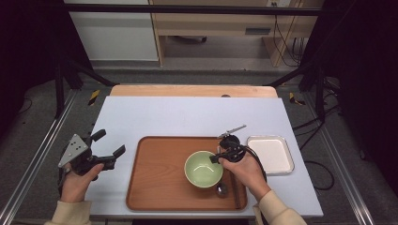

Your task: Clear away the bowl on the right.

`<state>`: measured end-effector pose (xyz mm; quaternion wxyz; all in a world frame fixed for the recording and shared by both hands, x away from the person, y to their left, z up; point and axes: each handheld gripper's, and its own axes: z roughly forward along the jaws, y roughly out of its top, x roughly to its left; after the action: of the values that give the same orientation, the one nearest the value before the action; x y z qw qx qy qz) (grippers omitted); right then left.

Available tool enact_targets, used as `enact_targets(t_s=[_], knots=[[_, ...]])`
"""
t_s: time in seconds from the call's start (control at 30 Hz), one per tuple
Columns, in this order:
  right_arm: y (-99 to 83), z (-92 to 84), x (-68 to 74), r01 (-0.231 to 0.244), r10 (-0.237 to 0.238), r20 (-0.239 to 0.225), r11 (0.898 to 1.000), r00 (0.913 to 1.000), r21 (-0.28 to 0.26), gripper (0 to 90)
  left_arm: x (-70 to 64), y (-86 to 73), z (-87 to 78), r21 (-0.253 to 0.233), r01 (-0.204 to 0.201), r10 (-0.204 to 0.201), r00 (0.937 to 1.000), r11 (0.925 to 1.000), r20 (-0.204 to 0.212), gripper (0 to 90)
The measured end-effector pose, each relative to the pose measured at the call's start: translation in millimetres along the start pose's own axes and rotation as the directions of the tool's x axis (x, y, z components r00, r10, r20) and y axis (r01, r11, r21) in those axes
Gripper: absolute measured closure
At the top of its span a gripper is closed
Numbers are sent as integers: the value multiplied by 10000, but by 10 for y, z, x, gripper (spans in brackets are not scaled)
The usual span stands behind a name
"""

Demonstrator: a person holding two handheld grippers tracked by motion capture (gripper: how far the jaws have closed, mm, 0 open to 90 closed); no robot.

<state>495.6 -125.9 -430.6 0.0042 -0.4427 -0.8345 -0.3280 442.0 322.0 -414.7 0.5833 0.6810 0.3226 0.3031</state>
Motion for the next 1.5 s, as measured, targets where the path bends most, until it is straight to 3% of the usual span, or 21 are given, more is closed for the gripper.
enact_targets(t_s=[0.07, 0.17, 0.4, 0.5, 0.6, 0.8, 0.87, 0.97, 1.1, 1.23, 1.3, 1.43, 1.5], knots=[[6, -58, -7, 158, -158, -15, 9990, 9999, -427, 784, 4, -2, -1, 6, -11, 11, 10000, 10000, -25, 33], [10, -163, 7, 475, -444, 364, 9950, 9984, -882, 723, 9, -9, 2, 26, -4, 4, 10000, 10000, -32, 33], [-88, -358, -30, 520, -446, 419, 9789, 9981, -1976, 618, 16, -24, 4, 56, -32, 33, 9999, 10000, -115, 32], [-157, -417, -68, 575, -422, 660, 9663, 9969, -2509, 555, 14, -38, 15, 35, 3, -2, 9999, 10000, -121, 32], [-222, -391, -112, 951, -687, 1016, 9541, 9924, -2839, 473, 2, -71, 42, 165, -42, 42, 10000, 9999, -2, 29], [-315, -345, -170, 875, -489, 1201, 9357, 9916, -3417, 336, -25, -99, 76, 149, -51, 51, 10000, 9999, -3, 29], [-315, -383, -161, 1153, -690, 1342, 9189, 9885, -3772, 308, -44, -113, 93, 128, -68, 68, 10000, 9999, -17, 28], [-347, -462, -163, 1259, -682, 1524, 9029, 9860, -4111, 275, -62, -131, 114, 182, -81, 80, 10000, 9998, 53, 28], [-419, -585, -239, 1124, -347, 1773, 8858, 9835, -4502, 226, -80, -147, 135, 181, -68, 66, 9999, 9998, 132, 28], [-506, -702, -405, 858, 137, 1959, 8676, 9805, -4899, 182, -98, -158, 156, 157, -57, 53, 9997, 9999, 245, 27], [-560, -742, -486, 728, 313, 2001, 8676, 9793, -4920, 180, -110, -161, 166, 154, -77, 71, 9994, 9999, 344, 26], [-663, -816, -631, 500, 656, 2054, 8579, 9765, -5114, 196, -139, -162, 182, 150, -165, 159, 9990, 9998, 409, 26], [-693, -849, -682, 576, 724, 2309, 8576, 9703, -5111, 203, -143, -170, 188, 143, -177, 172, 9992, 9997, 372, 26]])
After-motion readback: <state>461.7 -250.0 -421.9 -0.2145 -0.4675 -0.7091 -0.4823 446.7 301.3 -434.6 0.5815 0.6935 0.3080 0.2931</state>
